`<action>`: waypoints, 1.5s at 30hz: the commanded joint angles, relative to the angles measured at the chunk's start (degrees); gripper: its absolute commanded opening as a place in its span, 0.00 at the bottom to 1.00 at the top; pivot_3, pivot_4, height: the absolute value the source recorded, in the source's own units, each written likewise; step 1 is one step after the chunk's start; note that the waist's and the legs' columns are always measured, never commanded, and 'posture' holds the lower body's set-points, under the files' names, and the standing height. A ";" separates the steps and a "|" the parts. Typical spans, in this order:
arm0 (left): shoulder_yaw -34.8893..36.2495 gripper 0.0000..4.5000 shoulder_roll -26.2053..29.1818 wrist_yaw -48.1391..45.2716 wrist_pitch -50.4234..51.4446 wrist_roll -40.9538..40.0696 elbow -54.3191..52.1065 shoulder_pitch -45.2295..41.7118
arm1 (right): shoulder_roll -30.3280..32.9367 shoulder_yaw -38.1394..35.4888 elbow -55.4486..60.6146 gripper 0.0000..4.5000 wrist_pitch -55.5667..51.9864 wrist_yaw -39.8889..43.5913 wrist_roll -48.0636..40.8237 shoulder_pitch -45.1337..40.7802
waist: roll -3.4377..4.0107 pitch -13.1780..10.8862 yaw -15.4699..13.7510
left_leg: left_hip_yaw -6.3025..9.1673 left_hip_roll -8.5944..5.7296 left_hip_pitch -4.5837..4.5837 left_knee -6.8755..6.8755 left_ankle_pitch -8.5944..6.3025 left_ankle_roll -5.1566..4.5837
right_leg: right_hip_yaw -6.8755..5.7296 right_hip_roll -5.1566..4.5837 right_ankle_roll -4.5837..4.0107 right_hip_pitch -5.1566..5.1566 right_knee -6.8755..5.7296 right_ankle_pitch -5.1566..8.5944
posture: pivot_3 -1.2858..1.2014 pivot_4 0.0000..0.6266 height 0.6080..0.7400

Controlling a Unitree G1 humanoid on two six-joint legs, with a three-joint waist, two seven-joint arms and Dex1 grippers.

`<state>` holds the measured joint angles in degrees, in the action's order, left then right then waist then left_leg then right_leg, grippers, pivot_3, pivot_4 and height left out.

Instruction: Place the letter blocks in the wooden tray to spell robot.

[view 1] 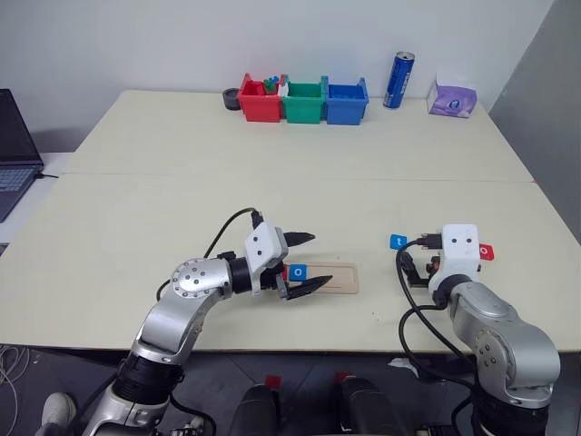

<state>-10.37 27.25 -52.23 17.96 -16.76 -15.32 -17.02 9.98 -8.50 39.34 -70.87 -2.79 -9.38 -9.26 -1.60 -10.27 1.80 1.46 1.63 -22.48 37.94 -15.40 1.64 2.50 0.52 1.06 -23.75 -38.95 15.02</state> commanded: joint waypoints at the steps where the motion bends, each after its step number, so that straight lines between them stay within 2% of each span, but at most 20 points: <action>1: -1.03 0.98 -0.78 -0.86 -0.91 -0.73 -0.68 -1.53 | -0.69 -1.64 -1.53 1.00 3.10 -1.09 1.57 -0.64 | 0.00 0.00 0.00 | -0.01 0.00 0.00 0.00 0.00 0.00 | 0.00 0.00 0.00 0.00 0.00 0.00 | 0.52 0.24 1.00; 8: -1.73 0.98 -1.75 -1.66 -0.59 -0.80 -0.34 -3.00 | -5.19 -4.49 -11.33 1.00 11.13 -3.21 2.38 -3.37 | 0.00 0.00 0.06 | -0.01 0.02 0.01 -0.02 0.00 0.00 | 0.01 0.02 0.00 -0.02 -0.01 0.00 | 0.52 0.24 1.00; 18: -1.67 0.98 -1.47 -1.56 -0.20 -0.71 -0.91 -2.97 | -1.55 -6.08 -23.03 1.00 18.17 -1.19 2.19 -7.99 | 0.01 0.00 0.04 | -0.04 0.00 0.00 -0.02 0.00 0.00 | 0.02 0.01 -0.01 -0.02 0.01 0.00 | 0.52 0.24 1.00; 29: -1.48 0.98 -1.11 -1.52 -0.08 -0.85 -1.08 -2.96 | -1.51 -4.79 -30.24 1.00 22.39 0.70 1.26 -8.81 | 0.01 0.00 0.06 | -0.04 0.01 0.01 -0.02 0.00 0.00 | 0.03 0.02 -0.01 -0.01 0.00 -0.01 | 0.52 0.24 1.00; 32: -1.80 1.00 -0.87 -2.11 -0.22 -0.83 -0.92 -2.97 | -1.24 -4.64 -30.45 0.87 23.33 0.96 1.66 -8.02 | 0.01 0.00 0.07 | -0.05 0.02 0.02 -0.02 0.00 0.00 | 0.02 0.02 -0.01 -0.01 -0.01 -0.01 | 0.52 0.24 1.00; 39: -1.74 1.00 -0.84 -2.81 -0.22 -0.75 -0.72 -3.08 | -0.81 -4.07 -27.40 0.33 21.93 1.17 1.50 -5.99 | 0.01 0.00 0.03 | -0.03 0.02 0.02 -0.02 0.00 0.00 | 0.03 0.02 -0.01 0.00 0.00 -0.01 | 0.52 0.24 1.00; 42: -1.76 1.00 -0.34 -3.55 -0.52 -0.66 -0.61 -3.16 | 0.38 -2.09 -22.95 0.32 18.37 2.34 1.47 -4.02 | 0.01 0.01 0.03 | 0.00 0.02 0.01 -0.02 0.00 0.00 | 0.03 0.02 -0.01 0.00 0.00 0.00 | 0.52 0.24 1.00; 45: -1.44 1.00 1.53 -5.93 -0.15 -1.96 -2.44 -1.64 | 1.29 -0.15 -12.58 0.32 8.45 4.23 -1.20 0.53 | 0.03 0.02 0.02 | 0.02 0.03 0.00 -0.05 0.00 0.00 | 0.02 0.02 -0.04 0.00 0.00 0.02 | 0.52 0.24 1.00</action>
<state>-12.06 28.18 -56.91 18.30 -17.17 -15.21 -19.01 11.06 -9.79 22.56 -56.78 0.16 -8.65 -10.60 -1.57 -10.25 1.82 1.52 1.68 -22.48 37.87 -15.40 1.64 2.50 0.54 0.99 -23.75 -38.95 15.05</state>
